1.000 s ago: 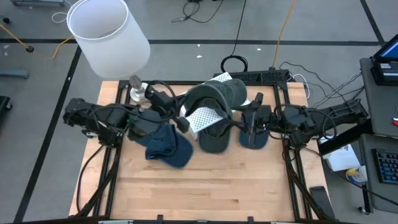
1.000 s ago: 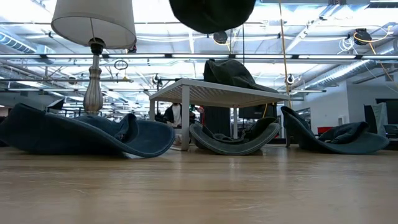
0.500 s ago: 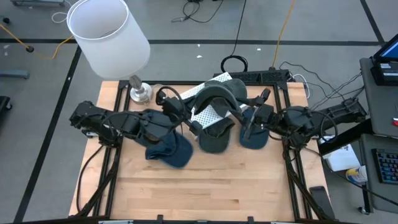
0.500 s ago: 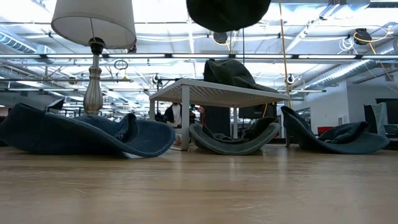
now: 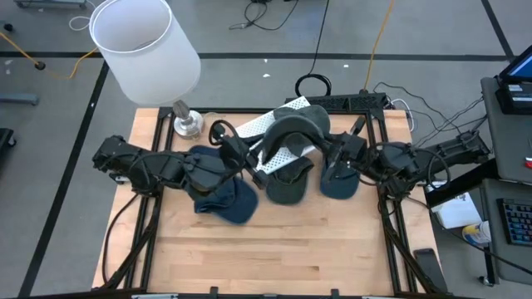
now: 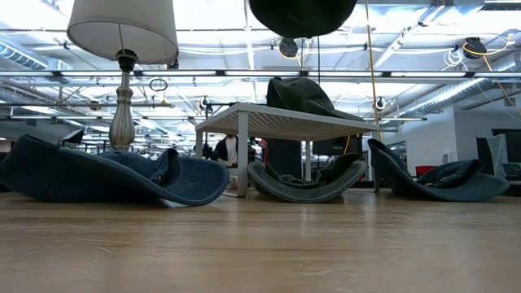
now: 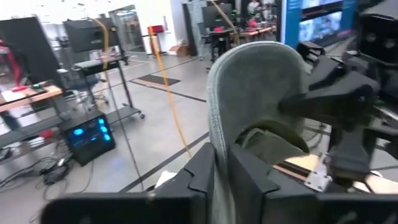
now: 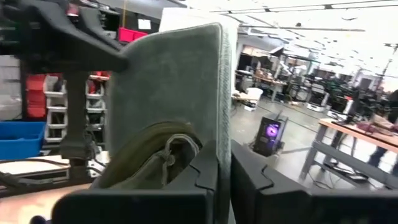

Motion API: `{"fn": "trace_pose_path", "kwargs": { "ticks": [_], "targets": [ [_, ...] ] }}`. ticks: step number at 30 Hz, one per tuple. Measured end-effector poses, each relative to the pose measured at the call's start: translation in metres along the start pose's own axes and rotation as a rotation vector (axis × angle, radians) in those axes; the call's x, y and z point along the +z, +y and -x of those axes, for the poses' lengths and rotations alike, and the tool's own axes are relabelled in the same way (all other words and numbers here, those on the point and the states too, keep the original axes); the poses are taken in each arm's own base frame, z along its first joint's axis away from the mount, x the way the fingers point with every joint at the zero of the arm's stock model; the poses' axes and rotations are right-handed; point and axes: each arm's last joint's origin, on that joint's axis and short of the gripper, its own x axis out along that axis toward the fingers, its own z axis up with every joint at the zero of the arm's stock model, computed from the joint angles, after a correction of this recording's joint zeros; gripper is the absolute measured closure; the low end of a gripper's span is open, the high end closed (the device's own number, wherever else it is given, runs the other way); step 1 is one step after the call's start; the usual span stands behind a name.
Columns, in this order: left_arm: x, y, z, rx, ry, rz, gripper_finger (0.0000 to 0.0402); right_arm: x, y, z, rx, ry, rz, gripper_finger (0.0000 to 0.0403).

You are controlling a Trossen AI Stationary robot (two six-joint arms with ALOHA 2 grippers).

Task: Pick & Place hat
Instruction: Stack the green cap on top of the other green cap on the shelf

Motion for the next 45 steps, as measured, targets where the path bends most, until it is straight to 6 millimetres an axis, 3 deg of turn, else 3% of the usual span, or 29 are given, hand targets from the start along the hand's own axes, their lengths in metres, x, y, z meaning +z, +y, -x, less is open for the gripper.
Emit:
{"fn": "trace_pose_path", "kwargs": {
  "ticks": [10,15,21,31,39,45],
  "targets": [
    [-0.001,0.006,0.015,-0.113,0.061,0.039,0.0264,0.016,-0.023,0.015,-0.029,-0.071,-0.006,0.0398],
    [0.001,0.029,0.021,-0.101,0.125,0.147,0.0232,0.025,-0.041,0.029,-0.019,-0.114,-0.001,0.0399],
    [0.003,0.053,0.022,-0.167,0.216,0.258,0.0201,0.033,-0.060,0.048,0.132,-0.209,0.008,0.0399],
    [0.011,0.073,0.020,-0.300,0.275,0.361,0.0192,0.040,-0.076,0.072,0.432,-0.383,0.059,0.0399],
    [0.018,0.073,0.013,-0.437,0.278,0.480,0.0192,0.048,-0.071,0.078,0.665,-0.598,0.112,0.0399],
    [0.028,0.075,0.006,-0.602,0.268,0.587,0.0192,0.057,-0.065,0.077,0.739,-0.781,0.140,0.0399]
  ]
}}
